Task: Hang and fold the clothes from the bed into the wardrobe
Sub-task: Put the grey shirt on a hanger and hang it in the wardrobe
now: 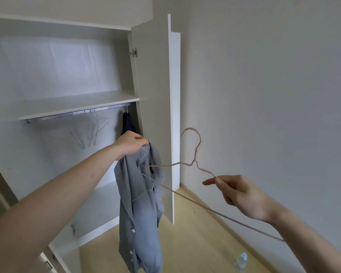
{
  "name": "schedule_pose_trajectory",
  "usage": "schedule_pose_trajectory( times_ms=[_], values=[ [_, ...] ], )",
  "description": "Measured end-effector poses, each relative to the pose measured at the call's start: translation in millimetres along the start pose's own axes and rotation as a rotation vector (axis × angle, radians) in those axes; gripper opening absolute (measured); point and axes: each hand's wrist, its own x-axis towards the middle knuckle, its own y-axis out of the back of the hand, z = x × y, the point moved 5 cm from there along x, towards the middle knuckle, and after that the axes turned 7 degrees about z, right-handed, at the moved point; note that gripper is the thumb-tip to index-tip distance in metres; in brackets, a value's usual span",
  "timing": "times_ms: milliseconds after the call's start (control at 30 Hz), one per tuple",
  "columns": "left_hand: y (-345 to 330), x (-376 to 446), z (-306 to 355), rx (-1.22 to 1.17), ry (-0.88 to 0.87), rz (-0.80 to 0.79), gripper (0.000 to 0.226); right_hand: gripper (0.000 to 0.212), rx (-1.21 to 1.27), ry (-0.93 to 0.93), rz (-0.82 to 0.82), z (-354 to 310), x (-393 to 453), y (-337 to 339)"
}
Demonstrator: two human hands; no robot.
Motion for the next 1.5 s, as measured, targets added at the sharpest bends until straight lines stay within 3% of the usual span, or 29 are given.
schedule_pose_trajectory(
  times_ms=[267, 367, 500, 633, 700, 767, 800, 867, 1000, 1100, 1233, 1333, 1433, 1500],
  values=[
    [-3, -59, 74, -0.227, -0.233, -0.086, 0.030, 0.039, -0.023, -0.075, 0.192, 17, 18, -40],
    [-7, -88, 90, -0.281, -0.323, -0.176, 0.036, 0.044, 0.021, -0.019, 0.176, 14, 20, -52],
    [-9, -114, 100, -0.090, -0.493, -0.237, 0.048, 0.046, 0.062, 0.076, 0.287, 5, 20, -53],
    [-14, -125, 88, 0.095, -0.482, -0.454, 0.056, 0.050, 0.164, 0.087, 0.372, 10, 15, -46],
    [-9, -118, 88, 0.036, -0.507, -0.330, 0.044, 0.050, 0.193, 0.102, 0.393, 9, 13, -43],
    [2, -107, 94, 0.099, -0.696, -0.024, 0.024, 0.051, 0.209, 0.120, 0.408, 5, 14, -40],
    [2, -104, 97, 0.185, -0.790, 0.046, 0.026, 0.052, 0.211, 0.128, 0.415, 3, 15, -38],
    [-7, -97, 99, 0.308, -0.889, -0.005, 0.039, 0.053, 0.217, 0.141, 0.420, 1, 16, -35],
    [-17, -85, 104, 0.327, -0.943, -0.071, 0.016, 0.054, 0.216, 0.140, 0.398, -2, 15, -31],
    [-19, -77, 103, 0.282, -0.874, -0.072, 0.024, 0.055, 0.310, 0.079, 0.384, 4, 19, -22],
    [-4, -64, 97, 0.166, -0.781, 0.031, 0.028, 0.053, 0.586, -0.187, 0.503, 51, 23, 12],
    [11, -50, 92, 0.090, -0.732, 0.083, 0.024, 0.049, 0.775, -0.456, 0.495, 99, 9, 12],
    [15, -43, 91, 0.065, -0.747, 0.097, 0.026, 0.028, 0.667, -0.512, 0.426, 118, -2, -13],
    [15, -40, 92, 0.040, -0.758, 0.088, 0.028, 0.036, 0.571, -0.441, 0.319, 109, 2, -36]
  ],
)
